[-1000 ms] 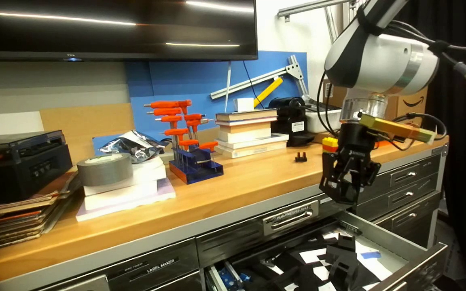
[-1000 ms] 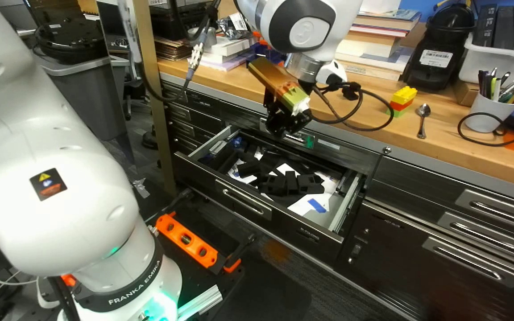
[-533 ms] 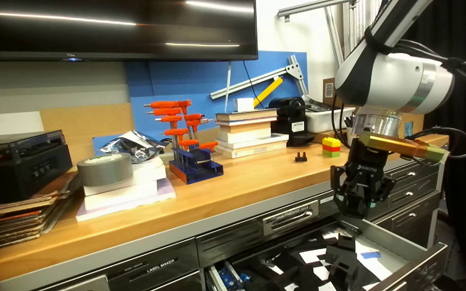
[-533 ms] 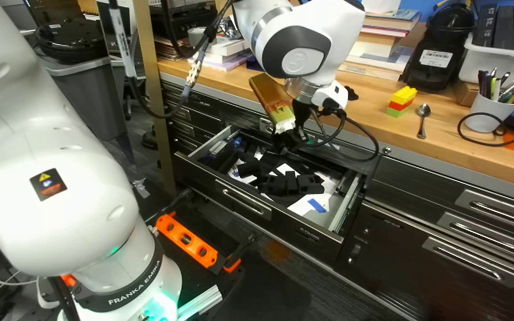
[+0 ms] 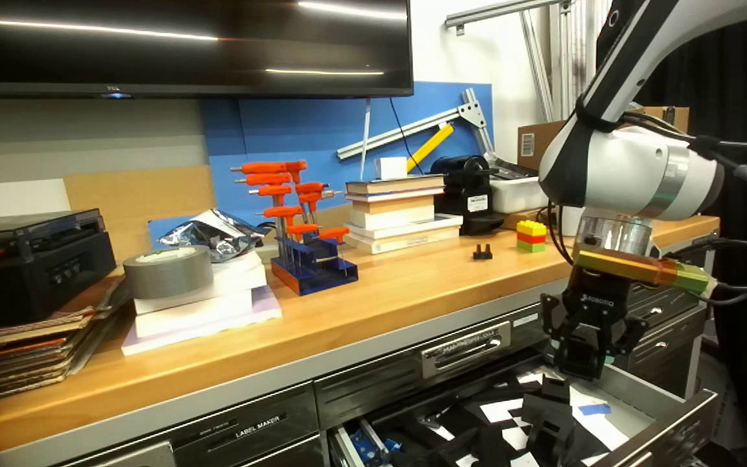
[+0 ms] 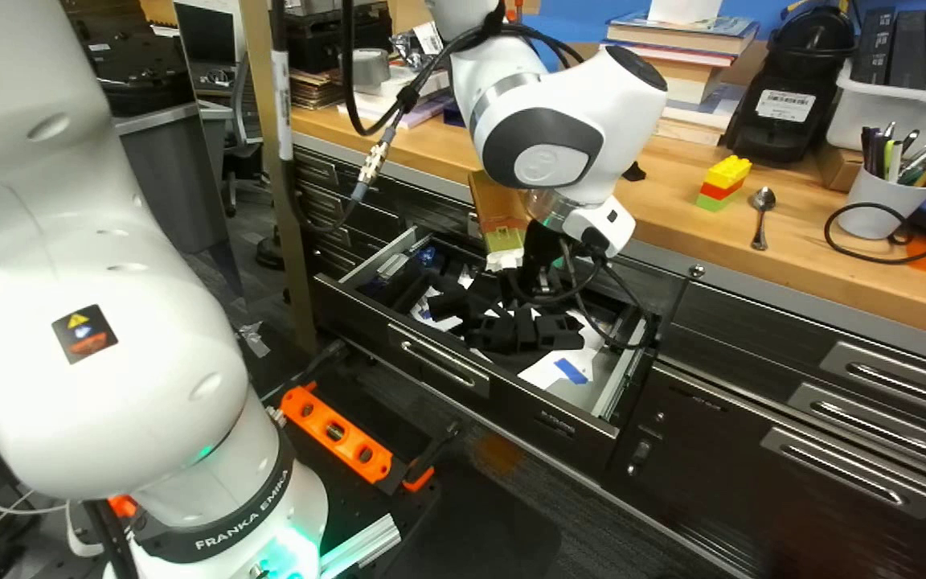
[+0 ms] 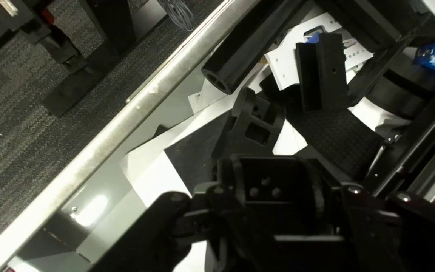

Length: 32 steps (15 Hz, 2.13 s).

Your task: Pick up the black objects from the base top and put them in the open drawer and then close the drawer

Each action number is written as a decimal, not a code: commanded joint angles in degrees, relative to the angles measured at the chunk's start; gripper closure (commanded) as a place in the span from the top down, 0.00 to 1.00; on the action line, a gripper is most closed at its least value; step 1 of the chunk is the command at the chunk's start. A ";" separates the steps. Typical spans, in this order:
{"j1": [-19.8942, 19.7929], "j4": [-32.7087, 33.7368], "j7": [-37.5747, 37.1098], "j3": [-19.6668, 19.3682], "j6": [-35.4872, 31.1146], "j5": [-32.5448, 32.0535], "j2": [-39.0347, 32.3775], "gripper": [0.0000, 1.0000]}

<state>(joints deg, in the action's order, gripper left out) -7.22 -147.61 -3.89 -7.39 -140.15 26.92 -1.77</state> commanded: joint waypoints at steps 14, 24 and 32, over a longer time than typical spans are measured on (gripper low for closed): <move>-4.92 10.76 -10.15 -1.15 -0.75 4.84 -16.14 0.33; -5.21 12.86 -14.66 -1.49 -0.20 3.81 -20.44 0.33; -5.45 11.77 -10.12 0.50 0.39 4.94 -16.33 1.00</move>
<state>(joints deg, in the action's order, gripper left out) -12.52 -134.98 -16.68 -7.97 -140.74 30.90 -21.77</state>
